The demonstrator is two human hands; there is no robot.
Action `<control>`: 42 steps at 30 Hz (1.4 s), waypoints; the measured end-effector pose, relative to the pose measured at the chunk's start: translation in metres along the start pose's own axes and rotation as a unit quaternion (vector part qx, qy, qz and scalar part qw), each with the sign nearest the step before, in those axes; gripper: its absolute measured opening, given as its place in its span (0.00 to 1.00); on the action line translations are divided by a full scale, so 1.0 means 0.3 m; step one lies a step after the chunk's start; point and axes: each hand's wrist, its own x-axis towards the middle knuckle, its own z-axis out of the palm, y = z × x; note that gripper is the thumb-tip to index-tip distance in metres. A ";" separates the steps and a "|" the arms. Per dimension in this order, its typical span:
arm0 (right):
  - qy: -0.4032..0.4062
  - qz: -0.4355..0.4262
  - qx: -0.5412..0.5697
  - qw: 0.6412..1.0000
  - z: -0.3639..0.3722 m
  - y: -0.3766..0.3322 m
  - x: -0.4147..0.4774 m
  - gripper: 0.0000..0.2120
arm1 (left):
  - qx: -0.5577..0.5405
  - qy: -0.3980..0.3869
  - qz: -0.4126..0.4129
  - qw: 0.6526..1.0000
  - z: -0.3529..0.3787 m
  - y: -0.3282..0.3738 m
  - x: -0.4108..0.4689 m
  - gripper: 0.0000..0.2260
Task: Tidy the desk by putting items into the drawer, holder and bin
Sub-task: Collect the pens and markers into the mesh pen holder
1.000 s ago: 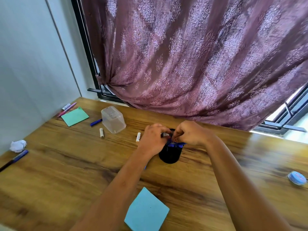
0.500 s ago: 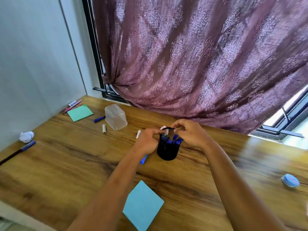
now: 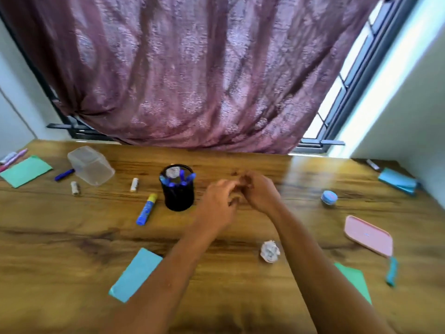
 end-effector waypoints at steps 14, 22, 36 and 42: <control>-0.024 0.127 -0.114 0.985 -0.049 0.362 -0.167 0.08 | 0.005 -0.192 -0.091 0.977 0.256 0.019 -0.070 0.08; 0.093 0.265 0.415 0.866 -0.265 0.434 -0.228 0.09 | -0.038 -0.244 -0.037 0.968 0.358 0.171 -0.002 0.06; 0.136 0.475 -0.156 0.856 -0.353 0.745 -0.535 0.19 | -0.107 -0.389 -0.014 0.915 0.632 0.439 -0.003 0.05; 0.170 0.450 -0.061 0.875 -0.377 0.678 -0.515 0.20 | -0.135 -0.323 -0.032 0.936 0.583 0.409 -0.009 0.08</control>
